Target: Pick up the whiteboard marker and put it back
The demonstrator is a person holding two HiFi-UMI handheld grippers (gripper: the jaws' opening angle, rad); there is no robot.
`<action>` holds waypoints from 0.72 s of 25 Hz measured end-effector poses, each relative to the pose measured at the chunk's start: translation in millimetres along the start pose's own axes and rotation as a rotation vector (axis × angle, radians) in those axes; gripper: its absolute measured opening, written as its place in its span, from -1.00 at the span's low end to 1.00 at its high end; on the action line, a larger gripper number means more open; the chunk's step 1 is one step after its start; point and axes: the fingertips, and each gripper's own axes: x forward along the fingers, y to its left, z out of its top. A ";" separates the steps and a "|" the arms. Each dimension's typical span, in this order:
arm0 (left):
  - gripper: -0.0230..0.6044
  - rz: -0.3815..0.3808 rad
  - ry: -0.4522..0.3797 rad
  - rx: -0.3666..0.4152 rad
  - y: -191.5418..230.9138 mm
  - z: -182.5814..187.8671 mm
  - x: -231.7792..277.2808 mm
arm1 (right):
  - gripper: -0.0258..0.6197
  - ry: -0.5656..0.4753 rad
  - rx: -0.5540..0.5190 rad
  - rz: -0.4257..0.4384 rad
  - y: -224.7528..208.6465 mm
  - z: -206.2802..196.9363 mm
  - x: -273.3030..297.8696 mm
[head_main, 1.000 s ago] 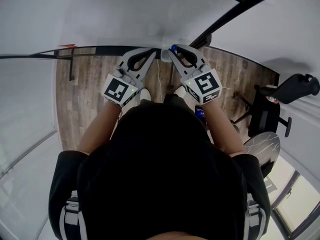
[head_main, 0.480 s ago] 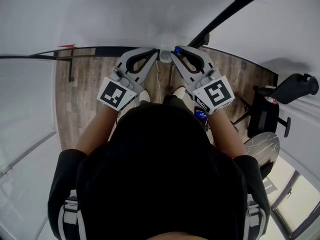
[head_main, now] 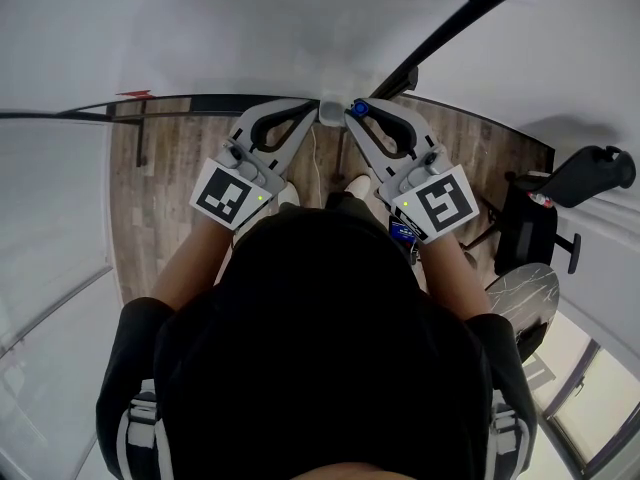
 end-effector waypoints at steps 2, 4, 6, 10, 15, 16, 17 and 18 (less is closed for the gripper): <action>-0.92 -0.003 -0.004 0.001 -0.8 1.7 0.7 | -0.73 -0.006 0.003 -0.007 -0.5 1.0 -0.2; -0.92 -0.004 -0.008 0.005 -1.8 4.0 0.8 | -0.73 -0.006 0.008 -0.010 -0.5 0.6 -0.8; -0.92 -0.005 -0.011 0.005 -2.6 5.4 0.6 | -0.73 -0.006 0.013 -0.007 0.3 -0.3 -1.2; -0.92 -0.009 -0.013 0.000 -2.3 4.9 2.8 | -0.73 -0.004 0.016 -0.008 -0.4 -2.0 0.4; -0.92 -0.012 -0.023 -0.002 -2.0 6.4 4.3 | -0.73 -0.007 0.007 -0.010 -1.8 0.3 1.7; -0.92 -0.013 -0.026 -0.004 -2.1 7.3 4.4 | -0.73 -0.007 0.006 -0.011 -2.0 0.8 2.0; -0.92 -0.014 -0.028 -0.005 -2.2 8.2 4.4 | -0.73 -0.007 0.005 -0.012 -2.2 1.5 2.4; -0.92 -0.015 -0.029 -0.004 -2.2 8.7 4.5 | -0.73 -0.008 0.006 -0.013 -2.3 2.1 3.0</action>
